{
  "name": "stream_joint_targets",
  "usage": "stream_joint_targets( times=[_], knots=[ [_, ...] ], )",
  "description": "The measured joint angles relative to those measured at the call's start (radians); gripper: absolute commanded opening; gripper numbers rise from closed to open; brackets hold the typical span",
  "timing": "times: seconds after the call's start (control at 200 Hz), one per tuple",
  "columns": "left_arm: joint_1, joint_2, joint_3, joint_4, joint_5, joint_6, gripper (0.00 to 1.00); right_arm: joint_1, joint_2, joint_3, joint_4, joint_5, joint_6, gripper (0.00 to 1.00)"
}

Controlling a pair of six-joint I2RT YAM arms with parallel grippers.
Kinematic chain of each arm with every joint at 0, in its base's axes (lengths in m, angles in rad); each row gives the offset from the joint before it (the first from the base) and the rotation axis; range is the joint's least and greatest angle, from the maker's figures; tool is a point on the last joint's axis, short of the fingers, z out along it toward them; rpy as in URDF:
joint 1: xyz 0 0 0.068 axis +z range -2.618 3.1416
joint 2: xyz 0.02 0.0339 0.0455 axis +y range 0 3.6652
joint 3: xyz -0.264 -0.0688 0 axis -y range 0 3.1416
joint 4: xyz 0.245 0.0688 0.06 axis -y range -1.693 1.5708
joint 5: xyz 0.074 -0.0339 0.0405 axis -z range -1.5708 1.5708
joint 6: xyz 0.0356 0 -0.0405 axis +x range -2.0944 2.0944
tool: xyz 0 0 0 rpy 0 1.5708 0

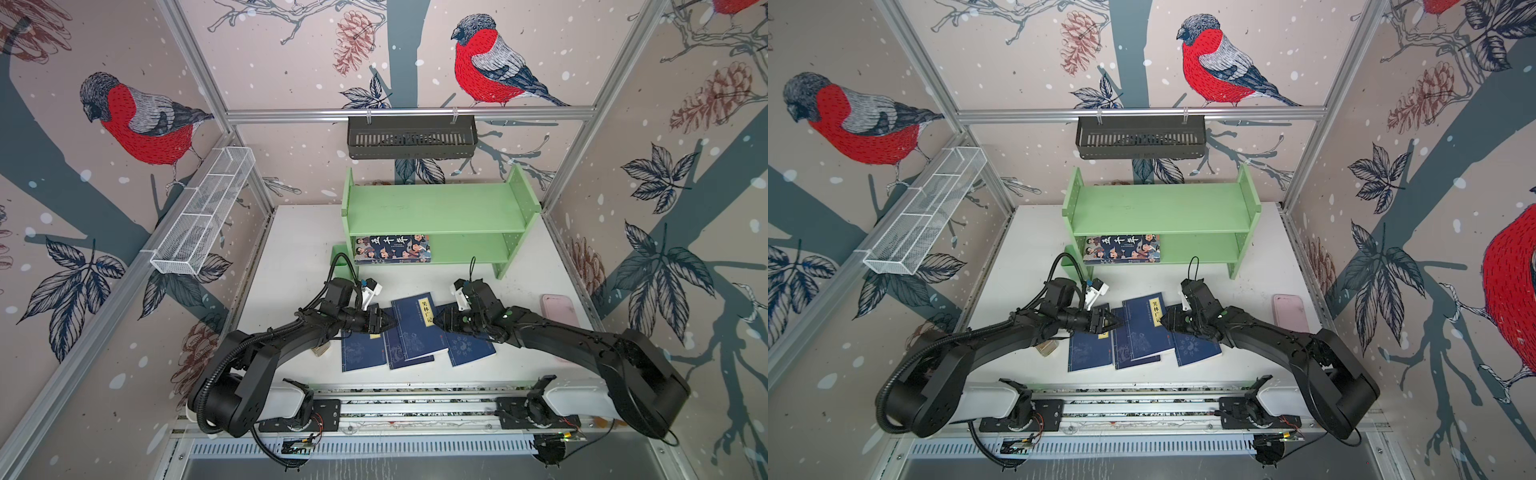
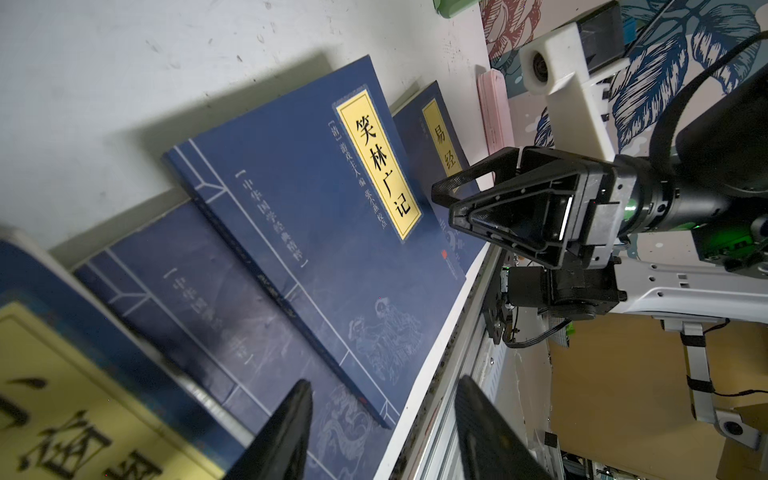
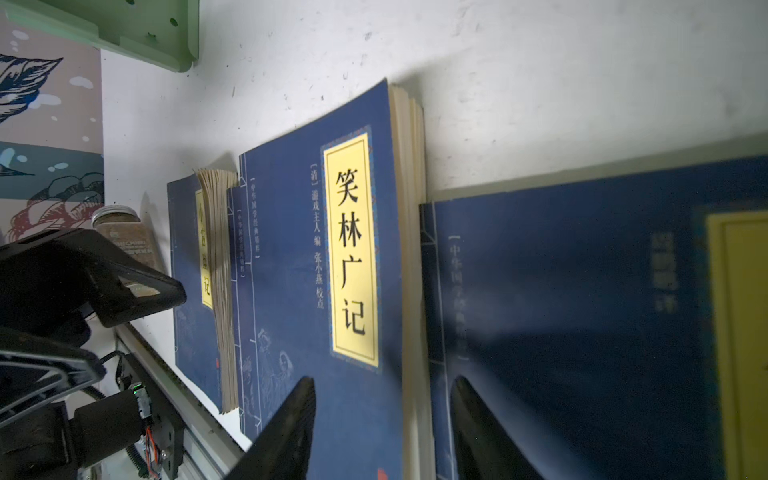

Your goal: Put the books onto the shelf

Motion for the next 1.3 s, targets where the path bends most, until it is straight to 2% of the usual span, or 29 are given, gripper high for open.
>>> stream_joint_targets(
  times=[0.46, 0.545, 0.685, 0.98, 1.3],
  knots=[
    [-0.027, -0.008, -0.068, 0.081, 0.0, -0.006, 0.64, -0.002, 0.049, -0.023, 0.062, -0.041, 0.018, 0.54],
    [-0.037, 0.023, -0.068, 0.09, 0.0, 0.005, 0.58, 0.005, 0.051, -0.005, 0.059, -0.034, 0.013, 0.54],
    [-0.042, 0.035, -0.068, 0.1, -0.032, 0.018, 0.57, 0.015, 0.055, 0.019, 0.051, -0.015, -0.008, 0.54],
    [-0.047, 0.068, -0.068, 0.134, -0.041, 0.024, 0.62, 0.032, 0.11, 0.037, 0.04, -0.008, -0.02, 0.53],
    [-0.065, 0.119, -0.055, 0.153, -0.023, 0.005, 0.62, 0.072, 0.13, 0.084, 0.002, -0.005, -0.043, 0.5]
  ],
)
